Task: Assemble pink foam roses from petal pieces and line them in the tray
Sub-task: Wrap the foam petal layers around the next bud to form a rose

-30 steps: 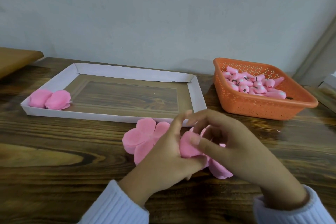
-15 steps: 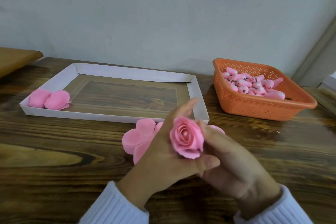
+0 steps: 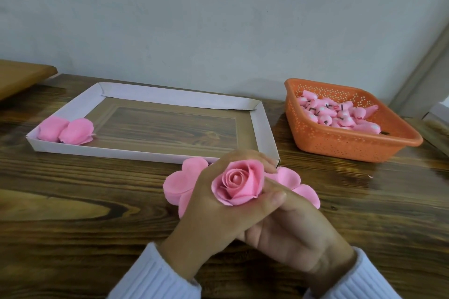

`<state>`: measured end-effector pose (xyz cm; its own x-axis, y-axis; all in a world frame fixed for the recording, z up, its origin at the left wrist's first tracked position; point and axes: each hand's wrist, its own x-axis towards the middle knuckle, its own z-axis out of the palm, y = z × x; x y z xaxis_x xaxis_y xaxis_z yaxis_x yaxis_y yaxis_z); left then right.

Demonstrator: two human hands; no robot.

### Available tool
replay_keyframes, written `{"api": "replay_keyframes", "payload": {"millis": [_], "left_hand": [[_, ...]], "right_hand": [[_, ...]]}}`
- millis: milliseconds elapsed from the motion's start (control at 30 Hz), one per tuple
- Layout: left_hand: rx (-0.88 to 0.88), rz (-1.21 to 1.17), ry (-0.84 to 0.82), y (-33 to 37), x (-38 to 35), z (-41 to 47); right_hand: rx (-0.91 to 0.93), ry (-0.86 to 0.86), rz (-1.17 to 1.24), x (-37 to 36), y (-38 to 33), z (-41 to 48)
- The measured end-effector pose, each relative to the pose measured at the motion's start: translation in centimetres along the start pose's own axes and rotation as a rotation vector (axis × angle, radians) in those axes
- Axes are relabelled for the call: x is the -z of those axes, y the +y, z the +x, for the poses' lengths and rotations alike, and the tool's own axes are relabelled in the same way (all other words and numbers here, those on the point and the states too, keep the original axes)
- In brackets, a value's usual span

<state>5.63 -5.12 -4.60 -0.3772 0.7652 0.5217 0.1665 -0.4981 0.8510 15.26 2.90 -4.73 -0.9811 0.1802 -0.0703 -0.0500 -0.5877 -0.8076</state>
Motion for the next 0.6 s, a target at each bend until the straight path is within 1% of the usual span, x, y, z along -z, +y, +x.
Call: {"api": "replay_keyframes", "payload": {"millis": [100,200,267,333,400,500,600], "left_hand": [[0.083,-0.054,-0.027,0.44,0.03,-0.11],[0.127,-0.050,0.001,0.42,-0.12,-0.24],[0.102,-0.044,0.007,0.36,-0.12,-0.12],[0.088,-0.057,0.029,0.33,-0.07,-0.07],[0.077,-0.056,0.064,0.34,-0.02,0.01],[0.057,-0.055,0.048,0.33,0.02,0.04],[0.084,-0.074,0.001,0.04,0.03,0.03]], "right_hand": [[-0.008,0.046,-0.020,0.09,0.24,0.12],[-0.029,0.123,-0.056,0.41,0.64,0.30],[-0.030,0.086,-0.069,0.49,0.60,0.30],[-0.019,-0.023,-0.037,0.48,0.31,0.16],[-0.013,-0.081,0.015,0.44,0.04,0.01],[0.002,-0.079,0.021,0.32,0.07,-0.03],[-0.009,0.008,0.120,0.24,0.28,0.09]]}}
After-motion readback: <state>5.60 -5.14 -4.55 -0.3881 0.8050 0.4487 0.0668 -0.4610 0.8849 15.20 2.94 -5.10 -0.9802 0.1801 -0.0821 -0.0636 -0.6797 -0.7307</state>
